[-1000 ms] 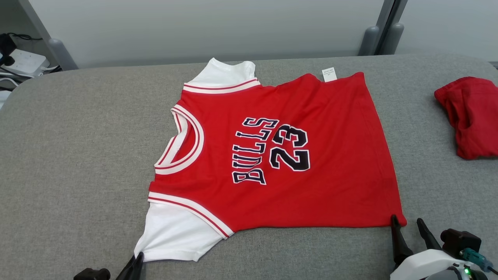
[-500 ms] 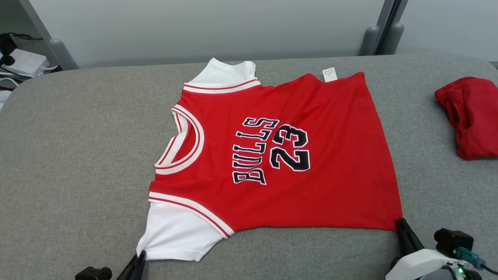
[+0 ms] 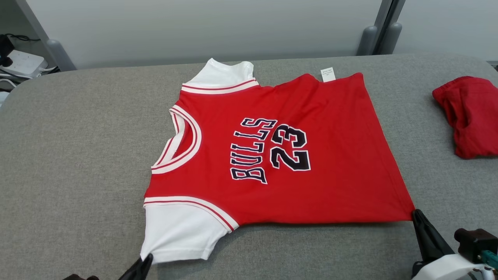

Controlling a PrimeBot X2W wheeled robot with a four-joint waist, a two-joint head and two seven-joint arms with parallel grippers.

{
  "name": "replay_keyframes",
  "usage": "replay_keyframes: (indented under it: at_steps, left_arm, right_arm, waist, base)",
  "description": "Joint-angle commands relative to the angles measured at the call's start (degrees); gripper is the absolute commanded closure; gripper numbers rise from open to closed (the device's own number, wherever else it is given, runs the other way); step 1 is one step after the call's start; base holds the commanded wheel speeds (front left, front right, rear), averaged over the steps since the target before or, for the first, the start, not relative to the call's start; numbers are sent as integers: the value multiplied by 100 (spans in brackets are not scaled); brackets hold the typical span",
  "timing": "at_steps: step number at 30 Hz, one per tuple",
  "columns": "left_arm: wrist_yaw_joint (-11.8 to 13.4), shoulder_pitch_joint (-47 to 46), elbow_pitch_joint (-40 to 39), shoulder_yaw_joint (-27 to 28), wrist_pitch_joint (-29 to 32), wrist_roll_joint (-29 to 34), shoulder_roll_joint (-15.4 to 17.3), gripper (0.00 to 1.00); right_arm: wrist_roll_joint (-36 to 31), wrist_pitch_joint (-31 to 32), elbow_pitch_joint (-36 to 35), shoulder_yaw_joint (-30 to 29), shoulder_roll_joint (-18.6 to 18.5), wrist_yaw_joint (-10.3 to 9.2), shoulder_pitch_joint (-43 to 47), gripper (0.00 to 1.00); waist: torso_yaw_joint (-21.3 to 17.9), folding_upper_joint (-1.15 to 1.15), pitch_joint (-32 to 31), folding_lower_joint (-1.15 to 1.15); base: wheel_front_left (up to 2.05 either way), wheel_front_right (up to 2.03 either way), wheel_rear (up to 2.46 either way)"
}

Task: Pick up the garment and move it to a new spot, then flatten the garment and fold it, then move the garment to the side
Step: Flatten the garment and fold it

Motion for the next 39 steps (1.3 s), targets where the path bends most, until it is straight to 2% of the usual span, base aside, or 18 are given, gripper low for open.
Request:
replay_keyframes:
  at_steps: [1, 11, 16, 19, 29, 35, 39]
  left_arm:
    - [141, 112, -619, 260, 188, -91, 220, 100]
    - [619, 1238, -2591, 428, 1469, -507, 837, 100]
    - [702, 1114, -2780, 636, 1434, -503, 894, 100]
    - [636, 848, -2683, 615, 1232, -519, 751, 100]
    - [389, -358, -1676, 304, 828, -473, 229, 100]
    - [394, -1167, -967, 327, 402, -278, -58, 100]
    - [306, -1765, -277, 164, 319, -109, -166, 100]
  right_arm:
    - [50, 112, -351, 86, -249, -1, 131, 100]
    - [393, 898, -1729, -309, -810, -1, 1171, 100]
    - [393, 1090, -2148, -481, -762, -1, 1253, 100]
    - [353, 1243, -2194, -426, -711, -1, 1095, 100]
    - [330, 1521, -1221, -140, -624, -1, -103, 100]
    - [367, 1411, -479, 33, -644, -1, -881, 100]
    - [289, 1271, 145, 259, -651, -1, -1423, 100]
  waist:
    - [5, 0, 10, 0]
    - [82, 0, 148, 0]
    - [59, 0, 195, 0]
    - [-4, 0, 221, 0]
    - [-69, 0, 418, 0]
    - [-10, 0, 556, 0]
    - [31, 0, 640, 0]
  base:
    - [0, 0, 0]
    - [0, 0, 0]
    - [0, 0, 0]
    - [0, 0, 0]
    - [0, 0, 0]
    - [0, 0, 0]
    - [0, 0, 0]
